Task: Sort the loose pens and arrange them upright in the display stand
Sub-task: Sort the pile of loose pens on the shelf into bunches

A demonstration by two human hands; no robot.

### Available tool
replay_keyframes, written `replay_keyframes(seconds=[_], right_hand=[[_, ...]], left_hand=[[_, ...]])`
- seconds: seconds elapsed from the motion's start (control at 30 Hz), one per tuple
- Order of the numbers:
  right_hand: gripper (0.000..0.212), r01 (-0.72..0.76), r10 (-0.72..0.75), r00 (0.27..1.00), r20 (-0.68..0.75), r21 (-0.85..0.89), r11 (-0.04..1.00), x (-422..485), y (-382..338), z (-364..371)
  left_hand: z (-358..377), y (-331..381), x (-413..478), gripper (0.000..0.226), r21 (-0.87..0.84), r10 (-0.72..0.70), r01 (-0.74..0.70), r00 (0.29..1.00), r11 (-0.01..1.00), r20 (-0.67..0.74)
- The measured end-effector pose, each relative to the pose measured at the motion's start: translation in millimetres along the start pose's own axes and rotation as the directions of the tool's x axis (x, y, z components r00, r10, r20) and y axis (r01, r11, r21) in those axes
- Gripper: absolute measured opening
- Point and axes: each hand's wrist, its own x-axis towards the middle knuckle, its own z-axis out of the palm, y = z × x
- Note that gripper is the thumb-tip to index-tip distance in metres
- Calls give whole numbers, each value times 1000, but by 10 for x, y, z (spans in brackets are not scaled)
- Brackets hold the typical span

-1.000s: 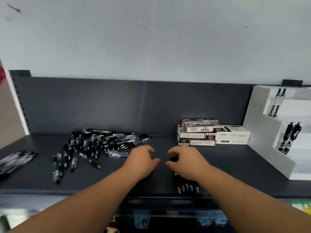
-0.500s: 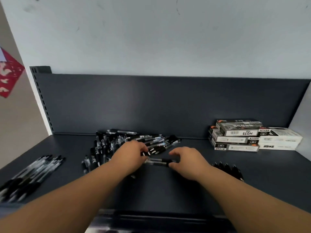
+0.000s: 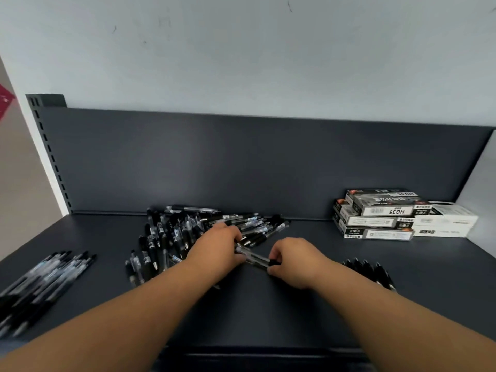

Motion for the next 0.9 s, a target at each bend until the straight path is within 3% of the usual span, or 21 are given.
replay_keyframes(seconds=[0.17,0.27,0.33,0.43,0.5,0.67,0.9], right_hand=[[14,-12,17,999,-28,156,988,-79,48,-40],[9,-12,39,997,-67,363,932,-106,84,-53],[7,8,33,998,-62,562,827,-148,93,-66],[6,53,-2,997,-73,712,700,-207,84,-69],[2,62,-20,998,-66,746,663,-232,53,-62],[14,78,-59,997,-53,776,625,-279,-117,35],[15,156,-151,985,-78,772,617,-326,-732,89]], left_hand=[[16,163,-112,25,-129,-162,156,986,979,-37],[13,285,-158,36,-233,-215,212,977,949,15],[65,342,-173,37,-462,-237,236,970,855,56],[88,436,-261,19,-757,-266,239,960,608,89],[60,481,-338,14,-837,-302,228,950,497,80],[-68,378,-575,10,-918,-434,171,901,357,0],[-403,-94,-908,12,-924,-444,181,896,337,13]])
